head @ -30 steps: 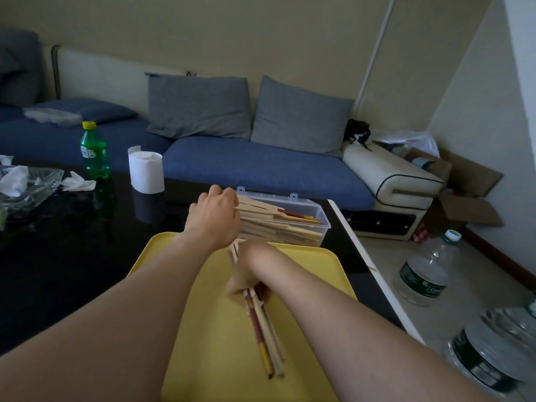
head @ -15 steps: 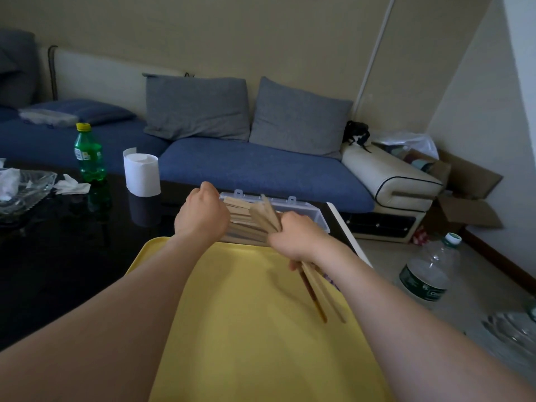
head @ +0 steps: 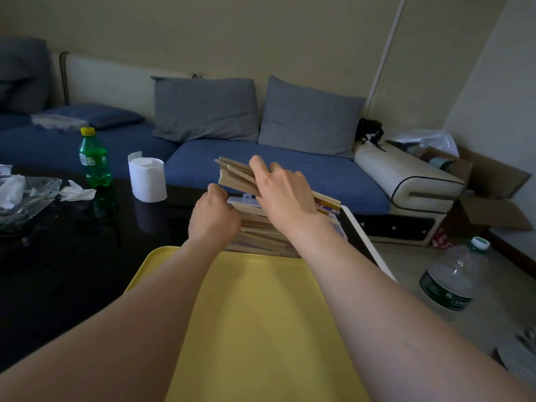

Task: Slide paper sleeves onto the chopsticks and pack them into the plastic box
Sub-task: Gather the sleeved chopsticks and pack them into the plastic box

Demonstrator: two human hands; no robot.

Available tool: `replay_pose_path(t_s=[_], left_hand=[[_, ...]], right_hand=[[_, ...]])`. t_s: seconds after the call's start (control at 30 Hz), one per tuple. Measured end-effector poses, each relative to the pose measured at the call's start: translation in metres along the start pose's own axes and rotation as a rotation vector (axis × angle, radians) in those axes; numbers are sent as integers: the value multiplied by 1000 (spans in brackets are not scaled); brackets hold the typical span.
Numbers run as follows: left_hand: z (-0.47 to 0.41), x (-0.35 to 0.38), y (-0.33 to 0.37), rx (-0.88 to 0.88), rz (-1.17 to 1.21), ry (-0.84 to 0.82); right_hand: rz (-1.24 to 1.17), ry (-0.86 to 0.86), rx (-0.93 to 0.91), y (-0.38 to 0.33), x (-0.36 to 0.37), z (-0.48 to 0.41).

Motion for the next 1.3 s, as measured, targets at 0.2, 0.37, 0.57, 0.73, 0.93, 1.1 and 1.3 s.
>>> replay_pose_path(t_s=[0.2,0.37,0.57,0.73,0.93,1.1,1.3], left_hand=[[-2,-17,-5,-139,35,122],[-6,-10,7,74,128,99],[0,11,16,230,-65,-47],[-3,22,8,287,-278,-113],[-7,28,10,234,-382,-126],[-9,25,15,256,-369,-52],[-6,36,5,348,-410,-214]], right_hand=[[-136,-204,51,13,52,0],[-426,-495,326,44,82,7],[-682,-613,409,58,72,13],[-858,-499,432,67,60,19],[-658,-444,348,66,75,31],[-807,-488,387,71,76,33],[-769,-417,404,81,72,34]])
Point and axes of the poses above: each hand's wrist, its own z-axis away from the middle knuckle, its own x-axis out of the palm, y = z × x, the point moved 7 cm from there along -z, towards the middle knuckle, and after that the axes turned 2 degrees about x, right-handed, at the moved point
